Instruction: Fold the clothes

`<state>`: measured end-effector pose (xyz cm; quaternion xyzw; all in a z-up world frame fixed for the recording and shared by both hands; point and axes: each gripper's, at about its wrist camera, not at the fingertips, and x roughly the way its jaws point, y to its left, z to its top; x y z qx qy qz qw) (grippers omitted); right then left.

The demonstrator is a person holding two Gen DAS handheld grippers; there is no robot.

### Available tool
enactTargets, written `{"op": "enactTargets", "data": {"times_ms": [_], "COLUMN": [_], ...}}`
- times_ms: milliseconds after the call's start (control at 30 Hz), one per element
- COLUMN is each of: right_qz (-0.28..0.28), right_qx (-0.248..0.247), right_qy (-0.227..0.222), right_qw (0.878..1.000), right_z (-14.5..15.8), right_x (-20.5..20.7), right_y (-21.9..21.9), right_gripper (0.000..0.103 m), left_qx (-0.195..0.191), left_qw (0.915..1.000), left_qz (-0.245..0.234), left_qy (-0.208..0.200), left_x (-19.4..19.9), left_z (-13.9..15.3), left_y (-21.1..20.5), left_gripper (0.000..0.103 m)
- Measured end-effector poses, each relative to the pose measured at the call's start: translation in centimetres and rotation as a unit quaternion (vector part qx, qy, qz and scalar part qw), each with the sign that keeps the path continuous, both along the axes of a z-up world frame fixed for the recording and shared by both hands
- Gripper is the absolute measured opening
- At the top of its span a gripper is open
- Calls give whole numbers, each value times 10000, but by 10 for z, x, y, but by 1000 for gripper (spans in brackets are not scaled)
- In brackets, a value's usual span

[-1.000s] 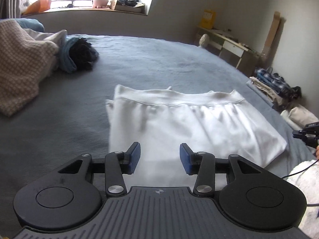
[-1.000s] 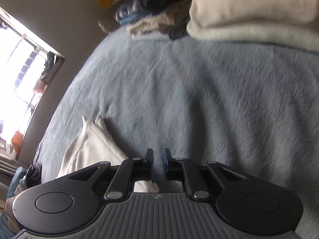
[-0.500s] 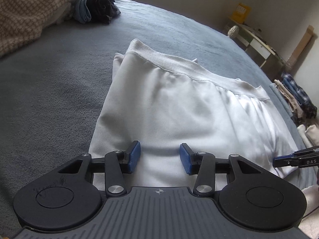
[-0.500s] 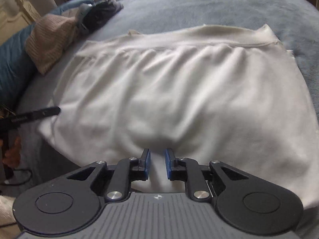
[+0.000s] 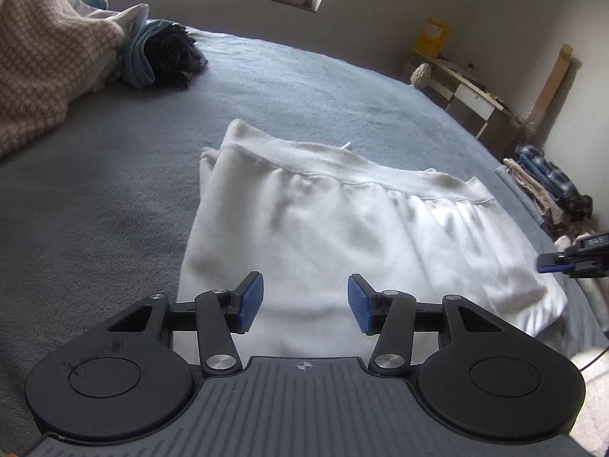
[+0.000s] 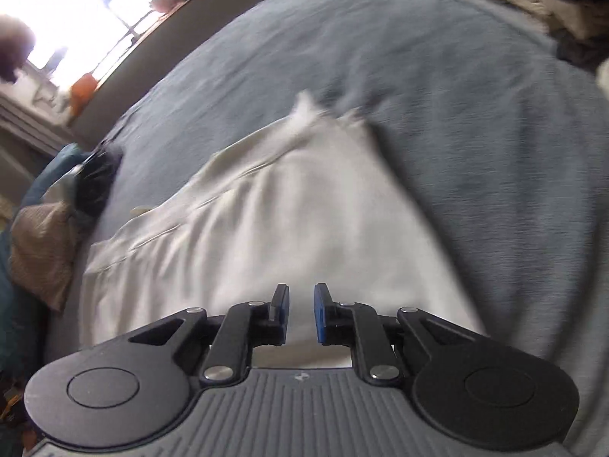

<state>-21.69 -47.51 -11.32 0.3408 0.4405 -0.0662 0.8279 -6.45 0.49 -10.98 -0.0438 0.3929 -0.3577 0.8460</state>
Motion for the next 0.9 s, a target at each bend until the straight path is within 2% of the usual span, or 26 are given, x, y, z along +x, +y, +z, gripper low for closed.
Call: {"op": "enactTargets", "data": {"times_ms": [133,233,333,400,467,533,600,667,767,867,900], "right_qz": [748,562,-431,-1141,-1814,-1976,-1676,-978,31,537,449], "right_qx": [901,939,927,469,88,219,191,311,816,1228,1277], "right_qy": [-87,1,-140,14,131,-64,-263,-443,-509,-331,-237], "right_qw": [9931,9940,9947,9924,9833,9800,9853,9937,9954,9904,9905], "right_z": [-33,-50,-48,-42,-36,-29,-19,-14,-22,-44,-51], "right_x": [41,40,7,-12,-30,-35,-22,9,62,94,95], "right_y": [54,48,-9,-41,-71,-75,-62,-32,21,57,54], "right_gripper": [15,13,6,9,10,11,11,12,15,15,15], "left_qx": [5,227,118,3,-113,-228,-374,-603,-853,-598,-627], "left_qw": [9996,9996,9999,10000,9999,9997,9992,9971,9912,9907,9903], "left_qz": [-260,-102,-74,-77,-81,-84,-167,-471,-984,-1101,-1058], "left_qy": [103,142,98,56,14,-27,-35,55,247,521,648], "left_x": [0,7,12,15,17,20,22,22,21,26,31], "left_z": [-7,-23,-20,-16,-11,-7,-3,-1,-4,-28,-34], "left_y": [-25,-28,-24,-20,-16,-12,-15,-38,-76,-104,-103], "left_gripper": [54,54,53,53,53,54,54,54,54,53,49]}}
